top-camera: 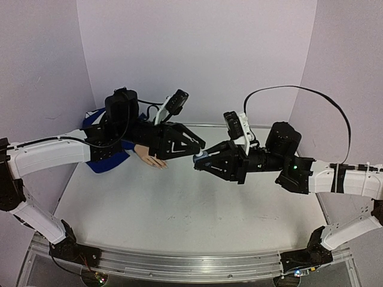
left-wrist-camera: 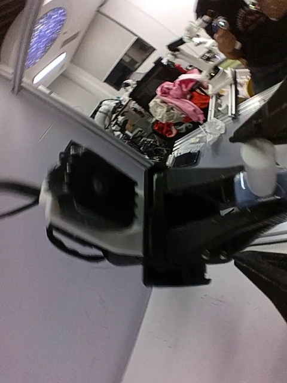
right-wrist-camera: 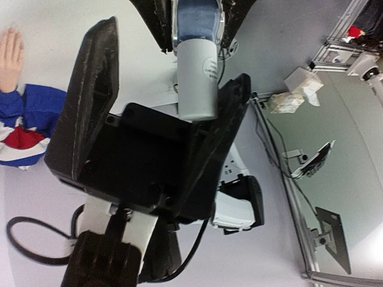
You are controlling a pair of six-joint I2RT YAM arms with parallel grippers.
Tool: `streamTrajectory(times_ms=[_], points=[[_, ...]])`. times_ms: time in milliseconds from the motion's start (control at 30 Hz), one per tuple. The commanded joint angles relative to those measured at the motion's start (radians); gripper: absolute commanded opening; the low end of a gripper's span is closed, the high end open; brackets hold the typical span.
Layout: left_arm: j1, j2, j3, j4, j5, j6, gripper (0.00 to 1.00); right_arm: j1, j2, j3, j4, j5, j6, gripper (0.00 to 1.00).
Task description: Paint the nails
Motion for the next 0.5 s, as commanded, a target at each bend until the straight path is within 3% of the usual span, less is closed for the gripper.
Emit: streamTrajectory(times_ms=[0,67,200,367,467], points=[[0.078,-0.068,-0.036,-0.109,-0.103,0.003,0.71,0.002,-0.081,0.030,0.029,0.187,-0.132,0.00],[0.090,-0.097,-0.039,-0.204,-0.226,0.048,0.80,0.004,-0.079,0.032,-0.025,0.384,-0.134,0.00],[0.114,-0.157,-0.053,-0.328,-0.435,0.042,0.86,0.004,-0.038,0.056,-0.114,0.666,-0.119,0.00],[0.191,-0.203,-0.079,-0.337,-0.523,-0.089,0.88,0.004,0.049,0.123,-0.196,0.831,-0.086,0.00],[0.194,-0.199,-0.080,-0.340,-0.551,-0.118,0.83,0.012,0.118,0.173,-0.235,0.861,-0.062,0.00]])
